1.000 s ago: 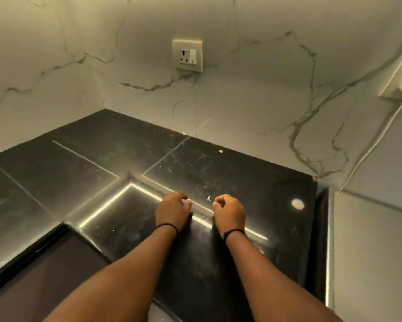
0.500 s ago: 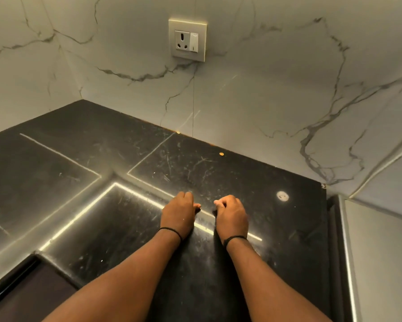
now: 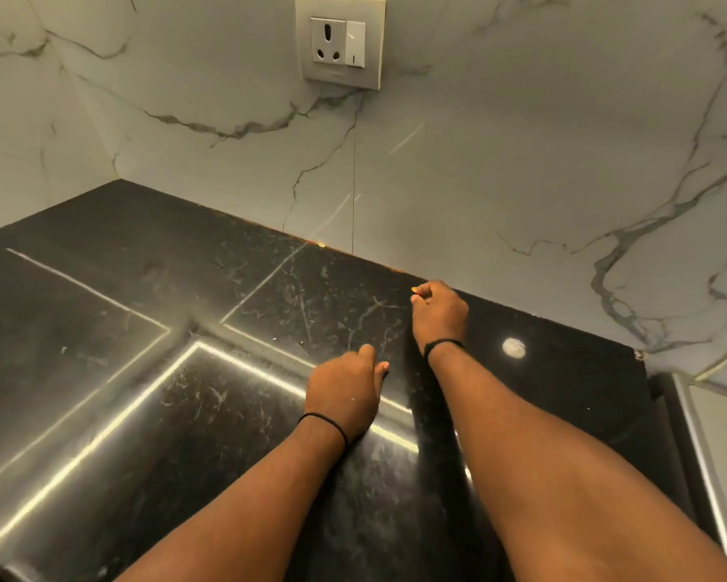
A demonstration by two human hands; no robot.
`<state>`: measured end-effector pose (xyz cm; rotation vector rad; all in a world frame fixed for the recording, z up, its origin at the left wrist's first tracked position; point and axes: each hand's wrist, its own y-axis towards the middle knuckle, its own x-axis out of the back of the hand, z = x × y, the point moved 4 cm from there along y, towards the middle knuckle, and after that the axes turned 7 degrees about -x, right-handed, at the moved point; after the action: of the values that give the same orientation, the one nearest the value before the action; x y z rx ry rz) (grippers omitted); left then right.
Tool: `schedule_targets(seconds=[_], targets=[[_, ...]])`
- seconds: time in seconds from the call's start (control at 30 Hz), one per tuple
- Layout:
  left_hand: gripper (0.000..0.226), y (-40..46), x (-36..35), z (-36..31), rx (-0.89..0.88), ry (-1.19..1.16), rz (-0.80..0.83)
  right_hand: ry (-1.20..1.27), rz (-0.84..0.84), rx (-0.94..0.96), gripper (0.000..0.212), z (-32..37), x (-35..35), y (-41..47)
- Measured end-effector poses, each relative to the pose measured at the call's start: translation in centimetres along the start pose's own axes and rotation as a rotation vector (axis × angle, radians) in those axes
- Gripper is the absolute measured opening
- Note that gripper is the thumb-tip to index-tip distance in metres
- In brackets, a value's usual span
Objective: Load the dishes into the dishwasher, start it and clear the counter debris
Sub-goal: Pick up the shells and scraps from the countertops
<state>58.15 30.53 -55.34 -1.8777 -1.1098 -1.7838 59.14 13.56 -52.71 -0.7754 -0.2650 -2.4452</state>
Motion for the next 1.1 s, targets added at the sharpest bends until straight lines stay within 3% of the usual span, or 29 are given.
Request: schedule_targets(seconds=[0.1,0.3,0.47,0.6,0.77,0.9,1.1], targets=[[0.033,2.4,-0.3,1.0,-0.013,0.056,-0.057,-0.094,-0.008,0.020,0.022,0.4,-1.9,2.2],[0.039,5.0,-1.8,1.8,0.017,0.121,-0.104,-0.409,-0.053,0.056,0.022,1.0,-4.0,5.7],[0.053,4.7,-1.8,1.5,0.065,0.168,-0.023,-0.451,0.071,0.016,0.021,0.5,-4.6,5.5],[0.058,5.6,-1.5,2.1,0.093,0.201,0.024,-0.207,0.119,0.047,0.011,-0.2,-3.6,3.7],[0.059,4.7,-1.2,3.2,0.155,0.183,0.033,0.248,0.205,-0.152,0.017,-2.6,-1.5,-2.5],[0.060,1.3,-0.2,3.1,0.252,0.076,0.009,0.603,0.541,-0.399,0.017,-4.5,1.7,-7.7],[0.059,-4.8,3.1,0.3,0.384,-0.254,0.077,0.488,0.753,-0.469,0.026,-6.0,6.5,-12.8]])
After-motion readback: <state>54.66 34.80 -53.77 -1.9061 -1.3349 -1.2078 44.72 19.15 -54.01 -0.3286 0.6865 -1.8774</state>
